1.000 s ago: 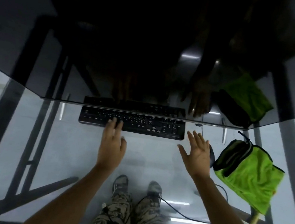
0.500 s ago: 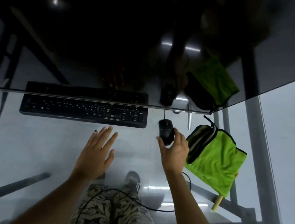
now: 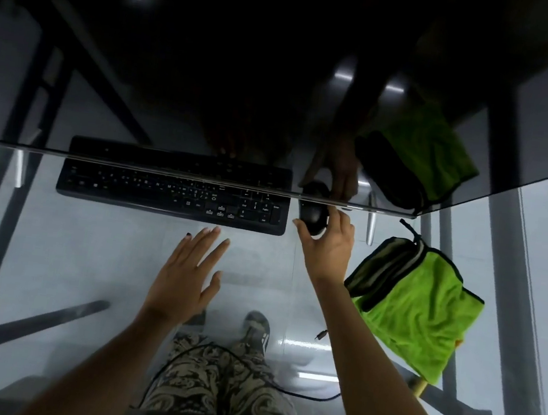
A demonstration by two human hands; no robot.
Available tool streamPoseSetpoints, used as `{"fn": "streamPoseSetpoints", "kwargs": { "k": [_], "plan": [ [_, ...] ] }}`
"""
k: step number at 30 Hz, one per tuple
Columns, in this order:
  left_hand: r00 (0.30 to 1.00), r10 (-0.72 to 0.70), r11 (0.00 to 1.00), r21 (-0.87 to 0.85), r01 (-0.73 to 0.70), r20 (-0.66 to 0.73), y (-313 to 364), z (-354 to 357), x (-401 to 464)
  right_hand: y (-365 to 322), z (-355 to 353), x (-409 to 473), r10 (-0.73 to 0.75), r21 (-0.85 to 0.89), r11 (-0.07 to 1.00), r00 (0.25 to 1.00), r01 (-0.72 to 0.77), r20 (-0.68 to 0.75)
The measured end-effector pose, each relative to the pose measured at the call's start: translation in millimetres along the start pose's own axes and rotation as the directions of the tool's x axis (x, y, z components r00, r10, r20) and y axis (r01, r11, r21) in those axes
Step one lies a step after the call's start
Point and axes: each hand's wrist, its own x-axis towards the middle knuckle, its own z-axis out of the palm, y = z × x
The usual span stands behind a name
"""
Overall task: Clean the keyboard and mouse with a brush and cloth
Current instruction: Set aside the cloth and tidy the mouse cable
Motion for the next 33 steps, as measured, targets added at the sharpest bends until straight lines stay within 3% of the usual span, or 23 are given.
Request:
{"fn": "streamPoseSetpoints", "kwargs": {
  "k": [8, 12, 14, 16, 18, 19, 23, 26, 29, 31, 33],
  "plan": [
    [0.999, 0.007, 0.999, -0.046, -0.008, -0.032, 1, -1, -1, 6, -21, -20, 0.015, 0.085, 0.996, 0.990, -0.027, 0.143],
    [0.999, 0.022, 0.999, -0.035, -0.021, 0.041, 0, -5, -1, 3, -49, -64, -0.142, 0.013, 0.990, 0.968, 0.142, 0.206],
    [0.996, 0.044, 0.999, -0.020, -0.042, 0.074, 0, -13, 0, -8, -60, -86, -0.169, 0.040, 0.985, 0.877, 0.169, 0.451],
    [0.997, 0.035, 0.999, -0.031, -0.033, 0.064, 0, -25, -2, -23, -66, -112, -0.170, 0.041, 0.978, 0.671, 0.204, 0.722],
    [0.999, -0.010, 0.997, -0.071, 0.013, 0.040, 0, -36, -8, -35, -60, -136, -0.202, 0.018, 0.941, 0.516, 0.339, 0.832],
    [0.999, -0.033, 0.994, -0.104, 0.037, 0.036, 1, -41, -13, -41, -55, -147, -0.218, 0.007, 0.916, 0.484, 0.401, 0.847],
    [0.987, -0.107, 0.939, -0.316, 0.140, 0.120, 8, -70, -36, -59, -32, -164, -0.309, -0.028, 0.859, 0.561, 0.511, 0.768],
    [0.975, -0.078, 0.919, -0.365, 0.151, 0.207, 16, -84, -60, -70, -22, -165, -0.372, -0.084, 0.790, 0.583, 0.608, 0.722],
    [0.884, -0.064, 0.893, -0.368, 0.258, 0.464, 9, -80, -89, -81, -12, -171, -0.384, -0.158, 0.711, 0.567, 0.685, 0.729],
    [0.819, -0.037, 0.878, -0.373, 0.301, 0.572, 0, -77, -103, -88, -10, -169, -0.326, -0.200, 0.728, 0.588, 0.656, 0.740],
    [0.843, -0.053, 0.839, -0.434, 0.328, 0.535, -9, -84, -108, -100, -16, -163, -0.289, -0.146, 0.820, 0.620, 0.554, 0.729]
  ]
}}
